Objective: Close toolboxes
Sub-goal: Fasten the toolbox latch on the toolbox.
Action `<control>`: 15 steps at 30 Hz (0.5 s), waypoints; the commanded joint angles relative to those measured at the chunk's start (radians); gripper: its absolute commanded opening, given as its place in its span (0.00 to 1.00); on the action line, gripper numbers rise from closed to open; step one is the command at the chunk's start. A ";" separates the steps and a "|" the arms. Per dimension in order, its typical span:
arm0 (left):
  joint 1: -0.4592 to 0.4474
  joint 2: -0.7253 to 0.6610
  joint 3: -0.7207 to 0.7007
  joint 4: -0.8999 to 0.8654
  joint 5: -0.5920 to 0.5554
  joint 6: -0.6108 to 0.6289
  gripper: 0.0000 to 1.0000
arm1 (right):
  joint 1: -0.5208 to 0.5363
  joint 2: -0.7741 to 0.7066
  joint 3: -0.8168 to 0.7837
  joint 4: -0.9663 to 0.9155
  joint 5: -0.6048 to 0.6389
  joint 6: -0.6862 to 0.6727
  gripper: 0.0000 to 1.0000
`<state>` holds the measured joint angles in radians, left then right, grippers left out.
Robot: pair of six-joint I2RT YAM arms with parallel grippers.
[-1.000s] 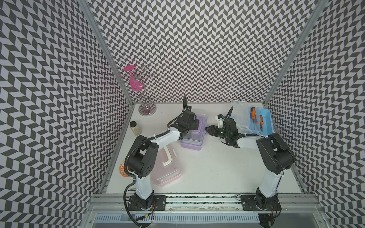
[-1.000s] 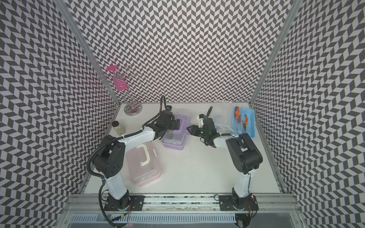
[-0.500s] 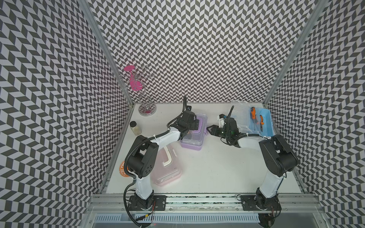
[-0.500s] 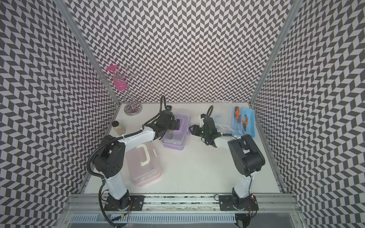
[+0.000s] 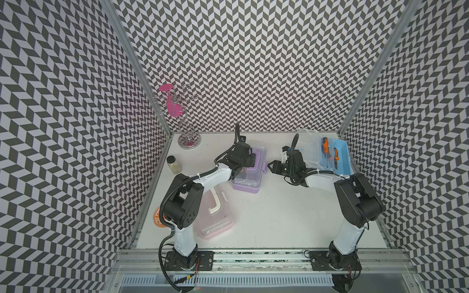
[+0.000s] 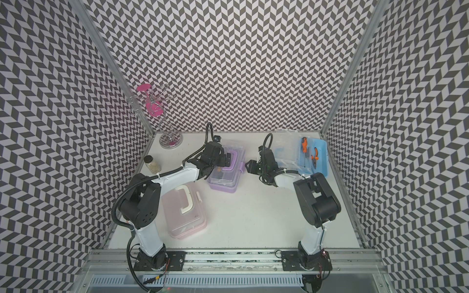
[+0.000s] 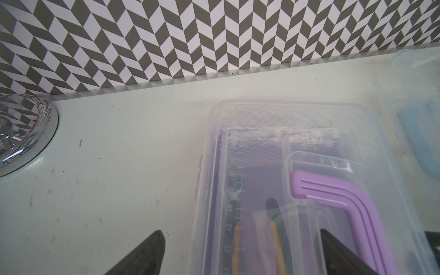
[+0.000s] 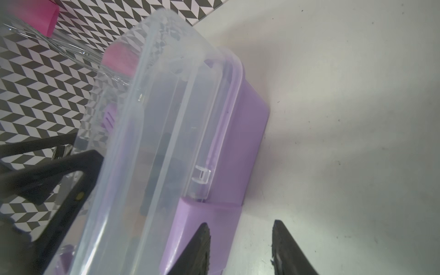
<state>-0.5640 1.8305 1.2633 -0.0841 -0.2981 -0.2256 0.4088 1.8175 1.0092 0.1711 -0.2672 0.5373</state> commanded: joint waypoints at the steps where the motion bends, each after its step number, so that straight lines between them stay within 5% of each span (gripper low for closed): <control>1: 0.006 0.029 -0.026 -0.056 0.002 0.004 0.99 | 0.025 0.037 0.054 -0.041 0.026 -0.028 0.43; 15: 0.006 0.041 -0.028 -0.049 0.014 0.000 0.99 | 0.051 0.080 0.112 -0.129 0.079 -0.051 0.43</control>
<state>-0.5621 1.8332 1.2629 -0.0788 -0.2924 -0.2264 0.4431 1.8755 1.0924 0.0265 -0.1745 0.5034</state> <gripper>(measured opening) 0.989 0.427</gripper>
